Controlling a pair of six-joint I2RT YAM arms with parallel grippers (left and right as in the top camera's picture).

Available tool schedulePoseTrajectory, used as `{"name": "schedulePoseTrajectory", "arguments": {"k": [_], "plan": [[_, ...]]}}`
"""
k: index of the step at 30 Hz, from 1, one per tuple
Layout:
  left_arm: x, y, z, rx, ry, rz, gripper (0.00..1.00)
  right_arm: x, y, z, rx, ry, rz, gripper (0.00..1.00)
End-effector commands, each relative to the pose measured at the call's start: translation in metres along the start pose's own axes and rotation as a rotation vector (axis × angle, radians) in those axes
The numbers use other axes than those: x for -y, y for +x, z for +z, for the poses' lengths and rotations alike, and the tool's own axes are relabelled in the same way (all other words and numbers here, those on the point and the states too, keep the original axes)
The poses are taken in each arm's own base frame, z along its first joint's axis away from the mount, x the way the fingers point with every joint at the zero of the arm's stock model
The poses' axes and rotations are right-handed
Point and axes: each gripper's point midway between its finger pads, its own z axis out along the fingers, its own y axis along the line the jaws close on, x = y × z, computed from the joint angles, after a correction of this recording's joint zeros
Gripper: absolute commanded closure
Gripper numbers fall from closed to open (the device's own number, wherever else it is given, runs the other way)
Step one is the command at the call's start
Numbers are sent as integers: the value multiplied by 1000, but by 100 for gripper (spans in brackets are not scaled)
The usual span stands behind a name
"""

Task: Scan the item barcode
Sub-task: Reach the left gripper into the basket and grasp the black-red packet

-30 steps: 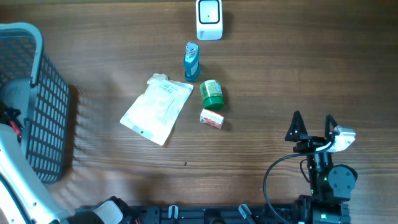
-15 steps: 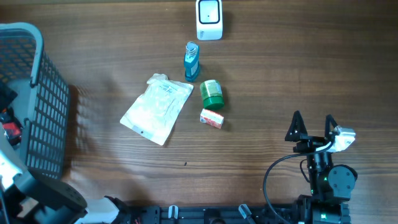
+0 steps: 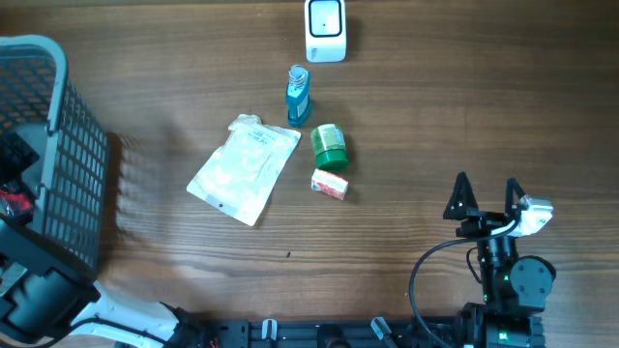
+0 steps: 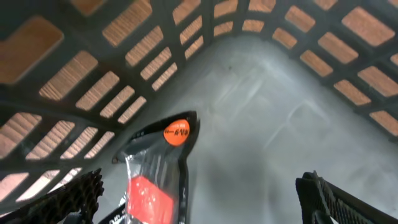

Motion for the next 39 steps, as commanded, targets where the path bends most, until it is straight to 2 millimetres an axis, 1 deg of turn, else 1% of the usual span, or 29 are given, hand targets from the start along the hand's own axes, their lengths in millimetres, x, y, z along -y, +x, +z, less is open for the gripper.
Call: {"name": "schedulePoseTrajectory", "arguments": {"k": [1,3,5,9,10,13,16,18,20,22,24,27,28,30,31,32,33,35,36,39], "plan": [[1,7,12,-7,17,14,0,1,-2,0,8,7,3,1],[2,17,19,-10,17,14,0,1,-2,0,8,7,3,0],[3,31,27,-18,17,13,0,1,-2,0,8,7,3,0],[1,45,35,-19,14,9,0,1,-2,0,8,7,3,0],[-3,50,38,-19,8,0,0,1,-2,0,8,7,3,0],[-16,53,40,-2,-8,-21,0,1,-2,0,8,7,3,0],[-18,55,44,24,-14,-24,0,1,-2,0,8,7,3,0],[-13,54,45,40,13,-23,0,1,-2,0,8,7,3,0],[-2,50,45,58,80,-20,0,1,-2,0,8,7,3,0],[0,51,46,57,94,-20,0,1,-2,0,8,7,3,0],[1,54,50,48,95,-21,0,1,-2,0,8,7,3,0],[2,72,71,-3,102,-27,0,1,-2,0,8,7,3,0],[2,76,75,-14,103,-28,0,1,-2,0,8,7,4,0],[2,76,76,-12,103,-28,0,1,-2,0,8,7,3,0],[2,74,76,-5,102,-27,10,1,-2,0,8,7,3,0],[2,74,76,-4,102,-28,22,1,-2,0,8,7,3,0],[2,74,76,-4,102,-31,30,1,-2,0,8,7,3,0],[2,73,76,-1,102,-31,34,1,-2,0,8,7,3,0],[2,73,76,0,102,-31,43,1,-2,0,8,7,3,0],[2,73,76,-1,102,-38,46,1,-2,0,8,7,3,0]]}}
